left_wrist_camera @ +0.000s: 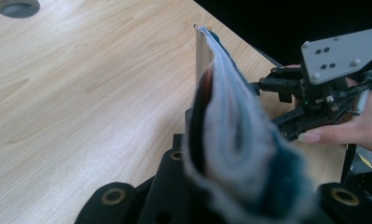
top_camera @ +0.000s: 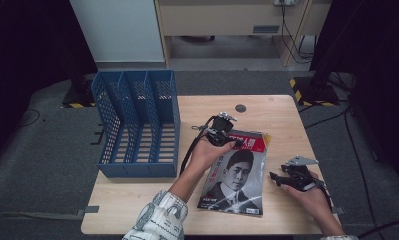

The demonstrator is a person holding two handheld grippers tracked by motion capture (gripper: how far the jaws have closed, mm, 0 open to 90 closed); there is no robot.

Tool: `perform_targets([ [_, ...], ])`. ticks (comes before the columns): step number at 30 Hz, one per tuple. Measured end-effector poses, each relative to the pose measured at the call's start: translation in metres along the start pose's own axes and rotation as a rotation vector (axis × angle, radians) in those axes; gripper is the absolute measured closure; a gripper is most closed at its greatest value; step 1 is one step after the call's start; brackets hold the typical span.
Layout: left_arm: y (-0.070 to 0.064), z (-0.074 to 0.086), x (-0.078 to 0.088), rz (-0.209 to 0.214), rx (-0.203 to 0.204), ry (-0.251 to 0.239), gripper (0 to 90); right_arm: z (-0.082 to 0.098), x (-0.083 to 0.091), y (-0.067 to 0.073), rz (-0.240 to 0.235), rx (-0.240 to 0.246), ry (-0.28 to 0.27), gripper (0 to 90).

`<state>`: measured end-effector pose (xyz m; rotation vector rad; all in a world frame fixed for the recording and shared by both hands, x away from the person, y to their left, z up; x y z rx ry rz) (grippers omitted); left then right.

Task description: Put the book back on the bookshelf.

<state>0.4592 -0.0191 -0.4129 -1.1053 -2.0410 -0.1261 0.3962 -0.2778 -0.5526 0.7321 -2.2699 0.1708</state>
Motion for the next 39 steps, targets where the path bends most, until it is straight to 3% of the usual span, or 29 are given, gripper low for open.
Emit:
perform_targets([
  [7, -0.006, -0.010, 0.016, 0.018, 0.006, -0.033, 86.6, 0.001, -0.003, 0.003, 0.010, 0.024, -0.019, 34.3],
  [10, -0.011, -0.014, 0.030, 0.053, 0.023, -0.065, 86.6, 0.001, -0.004, 0.004, 0.011, 0.024, -0.027, 33.3],
  [16, -0.014, -0.022, 0.046, 0.078, 0.032, -0.093, 86.6, 0.001, -0.006, 0.005, 0.007, 0.028, -0.034, 32.3],
  [28, -0.013, -0.040, 0.063, 0.067, 0.042, -0.130, 86.6, 0.000, -0.007, 0.007, 0.005, 0.033, -0.038, 32.1],
  [39, -0.010, -0.046, 0.082, 0.072, 0.064, -0.163, 86.5, 0.000, -0.007, 0.008, 0.005, 0.030, -0.038, 32.1],
])
Point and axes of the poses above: each handheld gripper's, and its own axes: x roughly backward along the jaws, z roughly out of its underside, y roughly to its left, the point moved 3 cm from there along -x, roughly forward along the jaws, and after that the axes turned 5 degrees about -z, right-handed, at the moved point
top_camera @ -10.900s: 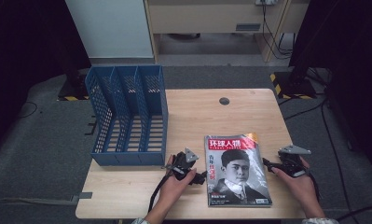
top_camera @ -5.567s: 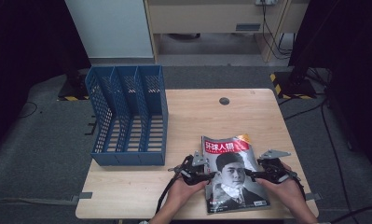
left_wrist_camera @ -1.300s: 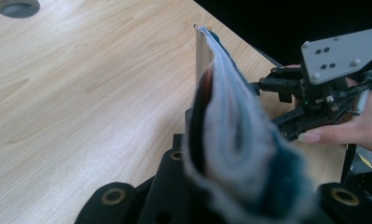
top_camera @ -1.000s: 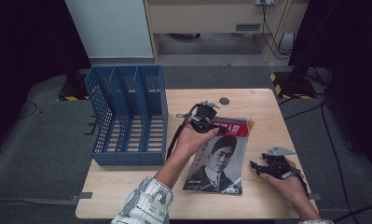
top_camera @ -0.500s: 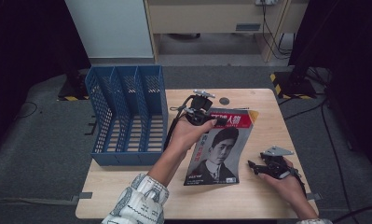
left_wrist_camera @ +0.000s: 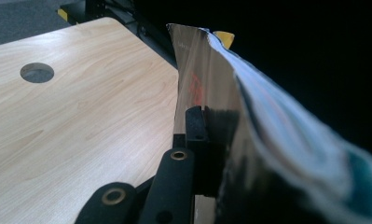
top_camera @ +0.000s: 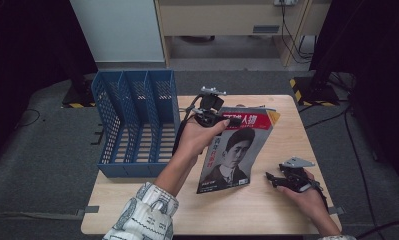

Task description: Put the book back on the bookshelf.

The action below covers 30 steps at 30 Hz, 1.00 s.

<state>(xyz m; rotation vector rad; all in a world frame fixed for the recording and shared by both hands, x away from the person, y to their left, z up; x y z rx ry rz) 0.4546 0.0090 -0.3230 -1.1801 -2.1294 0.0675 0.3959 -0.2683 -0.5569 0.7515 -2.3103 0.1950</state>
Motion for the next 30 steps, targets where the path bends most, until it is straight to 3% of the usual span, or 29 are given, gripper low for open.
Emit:
perform_targets([
  [12, 0.009, -0.004, 0.028, -0.014, 0.043, -0.048, 86.5, -0.001, -0.001, 0.000, 0.000, 0.001, 0.000, 31.9],
  [30, 0.015, -0.006, 0.076, -0.045, 0.075, -0.132, 86.6, -0.001, -0.001, 0.002, 0.003, -0.005, 0.001, 31.4],
])
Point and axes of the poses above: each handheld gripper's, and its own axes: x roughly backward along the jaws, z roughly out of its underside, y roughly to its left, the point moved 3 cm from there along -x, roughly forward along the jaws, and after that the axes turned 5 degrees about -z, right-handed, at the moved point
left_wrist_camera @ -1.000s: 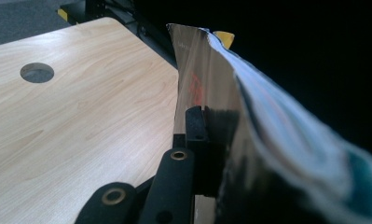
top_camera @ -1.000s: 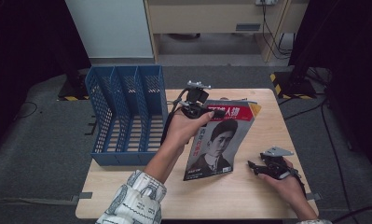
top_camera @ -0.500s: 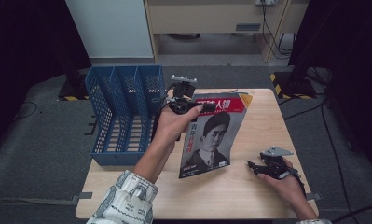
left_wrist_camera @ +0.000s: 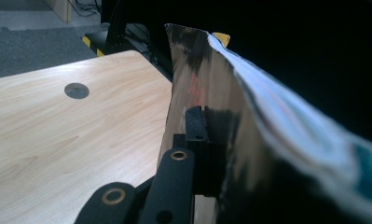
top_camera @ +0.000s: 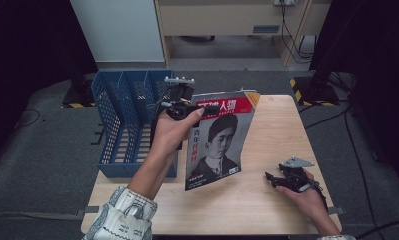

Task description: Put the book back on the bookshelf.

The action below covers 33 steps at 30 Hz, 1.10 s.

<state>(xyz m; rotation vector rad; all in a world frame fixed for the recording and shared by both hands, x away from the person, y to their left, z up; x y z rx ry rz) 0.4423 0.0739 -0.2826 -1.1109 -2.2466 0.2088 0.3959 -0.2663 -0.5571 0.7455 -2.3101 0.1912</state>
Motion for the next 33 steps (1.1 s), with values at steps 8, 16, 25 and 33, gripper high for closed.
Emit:
perform_targets([
  [8, 0.005, 0.003, 0.021, -0.033, 0.019, -0.027, 86.5, 0.001, 0.001, 0.001, 0.001, 0.008, -0.002, 31.4],
  [16, 0.013, -0.004, 0.044, -0.047, 0.043, -0.067, 86.5, 0.001, 0.001, 0.001, 0.001, 0.007, -0.002, 31.4],
  [25, 0.015, -0.007, 0.059, -0.073, 0.035, -0.082, 86.5, 0.001, 0.001, 0.001, 0.003, 0.005, -0.003, 31.3],
  [33, 0.022, -0.008, 0.075, -0.087, 0.045, -0.098, 86.5, 0.001, 0.001, 0.001, 0.002, 0.005, -0.002, 31.3],
])
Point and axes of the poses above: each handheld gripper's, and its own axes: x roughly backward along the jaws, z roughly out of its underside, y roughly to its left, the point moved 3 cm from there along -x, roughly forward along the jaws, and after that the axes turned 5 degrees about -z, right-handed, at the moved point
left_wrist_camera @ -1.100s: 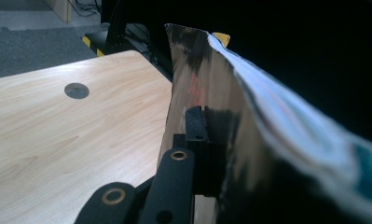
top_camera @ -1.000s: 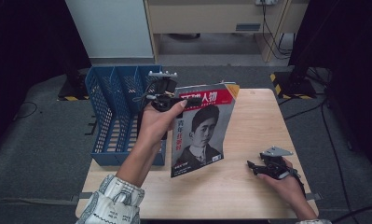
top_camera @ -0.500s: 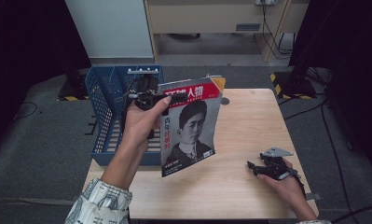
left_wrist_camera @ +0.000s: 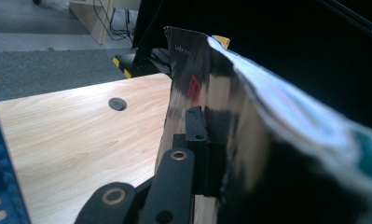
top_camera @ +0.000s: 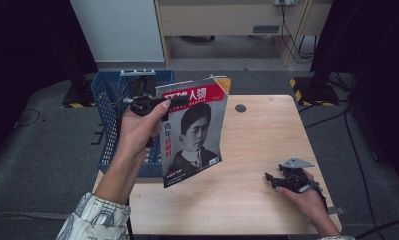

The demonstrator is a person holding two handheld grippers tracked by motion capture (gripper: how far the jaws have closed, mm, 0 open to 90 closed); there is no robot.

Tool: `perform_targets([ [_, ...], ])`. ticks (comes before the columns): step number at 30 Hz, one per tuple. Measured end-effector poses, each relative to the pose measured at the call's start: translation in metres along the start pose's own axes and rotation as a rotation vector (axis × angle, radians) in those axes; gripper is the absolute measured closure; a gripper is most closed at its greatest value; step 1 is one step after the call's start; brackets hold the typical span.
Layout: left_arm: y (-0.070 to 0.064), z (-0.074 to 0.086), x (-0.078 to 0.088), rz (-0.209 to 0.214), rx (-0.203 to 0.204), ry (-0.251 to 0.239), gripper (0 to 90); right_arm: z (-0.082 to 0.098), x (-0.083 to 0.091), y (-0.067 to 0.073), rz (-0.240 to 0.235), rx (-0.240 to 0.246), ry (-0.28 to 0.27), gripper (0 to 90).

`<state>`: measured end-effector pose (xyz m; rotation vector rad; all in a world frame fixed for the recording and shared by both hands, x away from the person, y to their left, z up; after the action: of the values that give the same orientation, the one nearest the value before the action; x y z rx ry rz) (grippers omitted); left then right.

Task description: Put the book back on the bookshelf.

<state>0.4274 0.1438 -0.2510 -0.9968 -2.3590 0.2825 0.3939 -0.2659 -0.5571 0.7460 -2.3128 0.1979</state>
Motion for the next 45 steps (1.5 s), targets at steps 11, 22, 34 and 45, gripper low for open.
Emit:
perform_targets([
  [11, 0.013, 0.000, 0.021, -0.023, 0.013, -0.023, 86.5, 0.000, 0.000, 0.000, 0.000, 0.002, 0.000, 31.4],
  [22, 0.022, 0.000, 0.038, -0.042, 0.025, -0.041, 86.5, 0.000, 0.000, 0.000, 0.001, 0.003, -0.001, 31.4],
  [34, 0.033, 0.000, 0.056, -0.069, 0.031, -0.057, 86.5, 0.000, 0.000, 0.000, 0.000, 0.002, 0.000, 31.4],
  [45, 0.042, 0.000, 0.069, -0.093, 0.044, -0.069, 86.5, 0.000, 0.000, 0.000, 0.001, 0.002, -0.001, 31.4],
])
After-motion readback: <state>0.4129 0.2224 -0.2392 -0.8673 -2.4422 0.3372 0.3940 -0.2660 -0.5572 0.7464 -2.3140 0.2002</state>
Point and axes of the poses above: each handheld gripper's, and its own axes: x roughly backward along the jaws, z roughly out of its underside, y roughly to its left, the point moved 3 cm from there along -x, roughly forward along the jaws, and after that the axes turned 5 degrees about -z, right-handed, at the moved point
